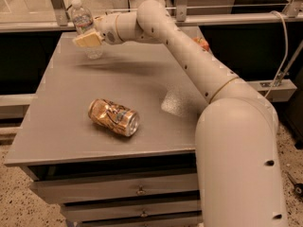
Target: Pick water bottle
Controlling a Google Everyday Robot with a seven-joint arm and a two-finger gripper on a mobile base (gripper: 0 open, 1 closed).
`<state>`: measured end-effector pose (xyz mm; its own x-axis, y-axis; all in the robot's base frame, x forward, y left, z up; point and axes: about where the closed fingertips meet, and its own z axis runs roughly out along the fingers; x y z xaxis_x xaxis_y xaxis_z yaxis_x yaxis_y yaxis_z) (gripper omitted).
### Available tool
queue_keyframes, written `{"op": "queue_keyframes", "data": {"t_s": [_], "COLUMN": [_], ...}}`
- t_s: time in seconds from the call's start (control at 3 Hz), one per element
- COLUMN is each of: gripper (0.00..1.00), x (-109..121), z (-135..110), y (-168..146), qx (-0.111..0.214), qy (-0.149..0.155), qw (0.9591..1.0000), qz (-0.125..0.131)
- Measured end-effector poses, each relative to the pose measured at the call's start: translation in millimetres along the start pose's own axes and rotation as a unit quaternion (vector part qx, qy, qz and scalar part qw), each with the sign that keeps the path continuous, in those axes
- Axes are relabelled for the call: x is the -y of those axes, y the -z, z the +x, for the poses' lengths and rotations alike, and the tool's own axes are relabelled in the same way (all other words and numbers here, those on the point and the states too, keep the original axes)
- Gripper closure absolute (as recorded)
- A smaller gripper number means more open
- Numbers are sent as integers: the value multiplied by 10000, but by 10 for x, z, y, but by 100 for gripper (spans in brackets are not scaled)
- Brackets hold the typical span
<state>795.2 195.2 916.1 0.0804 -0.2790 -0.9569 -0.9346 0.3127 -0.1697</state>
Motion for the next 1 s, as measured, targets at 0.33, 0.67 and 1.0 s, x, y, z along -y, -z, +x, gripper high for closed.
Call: {"op": "queue_keyframes", "data": {"t_s": [0.33, 0.67, 1.0], "gripper": [62, 86, 100], "x": [105, 163, 121], "z": [29, -92, -306], "y": [39, 294, 754], "qx": [30, 122, 370], "qy": [-99, -72, -32], "qw": [9995, 9984, 9969], "qz": [301, 553, 697]}}
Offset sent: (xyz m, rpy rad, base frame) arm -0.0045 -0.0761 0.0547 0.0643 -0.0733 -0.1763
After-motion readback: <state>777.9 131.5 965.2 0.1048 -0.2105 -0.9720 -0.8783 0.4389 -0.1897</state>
